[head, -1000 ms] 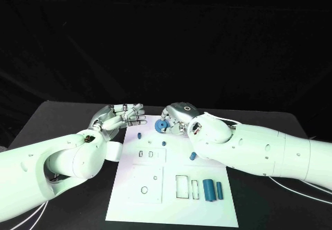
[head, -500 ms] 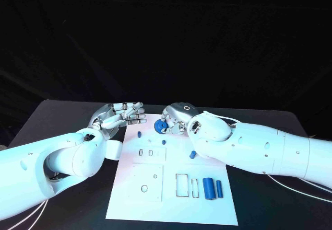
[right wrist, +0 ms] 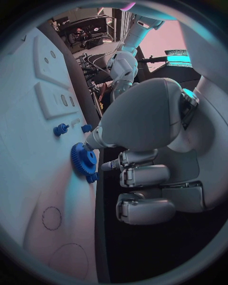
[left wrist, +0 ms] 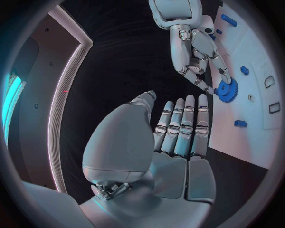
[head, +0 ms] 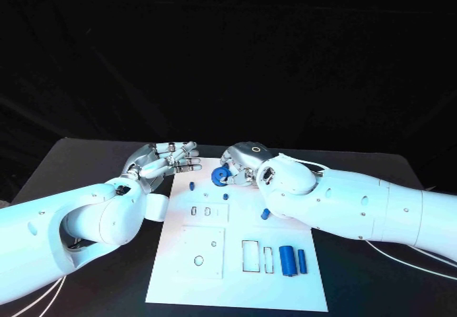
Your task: Assemble the parts on the task board
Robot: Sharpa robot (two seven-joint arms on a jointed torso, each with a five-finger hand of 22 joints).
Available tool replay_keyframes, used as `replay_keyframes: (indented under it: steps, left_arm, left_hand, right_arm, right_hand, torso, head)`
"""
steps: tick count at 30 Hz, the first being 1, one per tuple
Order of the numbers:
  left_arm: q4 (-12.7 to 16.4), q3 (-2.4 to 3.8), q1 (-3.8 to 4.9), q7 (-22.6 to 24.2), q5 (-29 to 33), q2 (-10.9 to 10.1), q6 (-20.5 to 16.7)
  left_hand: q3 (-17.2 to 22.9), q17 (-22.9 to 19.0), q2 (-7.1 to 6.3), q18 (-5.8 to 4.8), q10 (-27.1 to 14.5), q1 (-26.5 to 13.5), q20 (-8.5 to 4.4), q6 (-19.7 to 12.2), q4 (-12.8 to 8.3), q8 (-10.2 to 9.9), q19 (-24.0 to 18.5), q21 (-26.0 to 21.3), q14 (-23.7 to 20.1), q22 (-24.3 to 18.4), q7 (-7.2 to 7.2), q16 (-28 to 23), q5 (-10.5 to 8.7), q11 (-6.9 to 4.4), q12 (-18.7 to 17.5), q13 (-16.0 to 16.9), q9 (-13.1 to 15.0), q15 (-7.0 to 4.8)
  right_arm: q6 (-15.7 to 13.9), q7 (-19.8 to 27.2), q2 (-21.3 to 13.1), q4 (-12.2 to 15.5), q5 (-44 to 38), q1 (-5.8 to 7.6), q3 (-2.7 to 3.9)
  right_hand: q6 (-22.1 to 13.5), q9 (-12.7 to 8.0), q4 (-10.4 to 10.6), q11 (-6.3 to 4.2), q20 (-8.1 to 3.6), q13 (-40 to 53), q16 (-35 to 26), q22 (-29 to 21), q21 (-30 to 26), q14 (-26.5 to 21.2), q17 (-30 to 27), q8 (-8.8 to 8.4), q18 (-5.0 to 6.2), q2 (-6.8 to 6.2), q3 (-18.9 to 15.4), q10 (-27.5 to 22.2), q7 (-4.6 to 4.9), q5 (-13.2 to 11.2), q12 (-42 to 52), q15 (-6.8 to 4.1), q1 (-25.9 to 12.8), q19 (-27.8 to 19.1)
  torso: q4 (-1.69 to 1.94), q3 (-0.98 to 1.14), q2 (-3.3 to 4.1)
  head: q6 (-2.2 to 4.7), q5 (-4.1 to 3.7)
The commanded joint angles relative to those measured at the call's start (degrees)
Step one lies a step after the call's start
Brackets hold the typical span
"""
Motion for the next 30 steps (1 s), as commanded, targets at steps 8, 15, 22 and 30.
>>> replay_keyframes:
  steps: [8, 15, 22, 30]
  left_arm:
    - [-0.2, 0.05, 0.08, 0.1, 0.0, 0.4, 1.1]
    - [-0.2, 0.05, 0.08, 0.1, 0.0, 0.4, 1.1]
    - [-0.3, 0.05, 0.08, 0.0, 0.2, 0.5, 0.7]
    - [-0.4, 0.05, 0.08, 0.1, 0.3, 0.4, 0.6]
  left_hand:
    - [0.1, 0.1, 0.04, 0.67, -0.1, 0.5, -0.2, -0.1, -0.1, -0.4, 0.3, 0.2, 0.1, 0.1, 0.22, -0.2, -0.21, 0.35, -0.2, -0.1, -0.1, 0.34]
    - [0.1, 0.1, 0.07, 0.66, -0.1, 0.5, -0.2, -0.2, -0.1, -0.5, 0.2, 0.3, 0.2, 0.1, 0.22, -0.3, -0.22, 0.36, -0.3, -0.1, 0.0, 0.35]
    - [0.1, 0.1, 0.1, 0.67, -0.1, 0.5, -0.2, -0.2, -0.1, -0.5, 0.2, 0.3, 0.2, 0.1, 0.22, -0.3, -0.22, 0.36, -0.3, -0.1, 0.0, 0.35]
    - [0.1, 0.1, 0.14, 0.67, -0.1, 0.5, -0.2, -0.2, 0.0, -0.5, 0.2, 0.3, 0.2, 0.1, 0.25, -0.3, -0.22, 0.37, -0.3, -0.1, 0.0, 0.35]
  right_arm:
    - [3.0, 0.8, 0.0, 0.2, 0.8, -0.02, -0.01]
    - [5.0, 1.3, -0.4, 0.5, 2.3, -0.03, -0.02]
    - [5.5, 0.9, -0.3, 0.0, 3.0, -0.02, -0.04]
    - [5.6, 0.3, -0.4, -0.2, 3.0, -0.01, -0.05]
  right_hand:
    - [2.3, 0.3, 0.9, 0.25, 0.52, 9.6, 0.4, 7.6, 0.2, 5.9, 15.1, -0.06, -1.02, -0.33, -0.1, 1.8, -0.07, -0.1, 0.6, 0.38, -1.6, 1.0]
    - [4.5, 0.5, 1.5, 0.2, 0.48, 10.1, 0.4, 8.1, 0.5, 5.9, 15.1, -0.17, -1.11, 0.3, -0.2, 2.2, -0.16, 1.1, 1.1, 0.32, -4.4, 1.2]
    - [4.3, 0.3, 1.6, 0.32, 0.54, 10.0, 0.4, 8.1, 0.4, 5.9, 15.1, -1.21, -1.09, 0.45, -0.6, 2.1, -0.03, 0.1, 1.0, 0.43, -8.1, 1.2]
    - [4.2, 0.3, 1.4, 0.37, 0.58, 9.9, 0.4, 8.1, 0.4, 5.9, 15.1, -1.49, -1.1, 0.53, -0.3, 2.0, 0.04, 0.6, 0.9, 0.49, -8.0, 1.2]
  torso:
    - [-0.03, 0.02, 0.02]
    - [-0.01, 0.02, 0.05]
    - [0.02, 0.04, 0.04]
    - [-0.04, 0.05, 0.03]
  head:
    - [-0.01, 0.02]
    - [-0.01, 0.03]
    - [-0.03, -0.01]
    - [-0.05, 0.19]
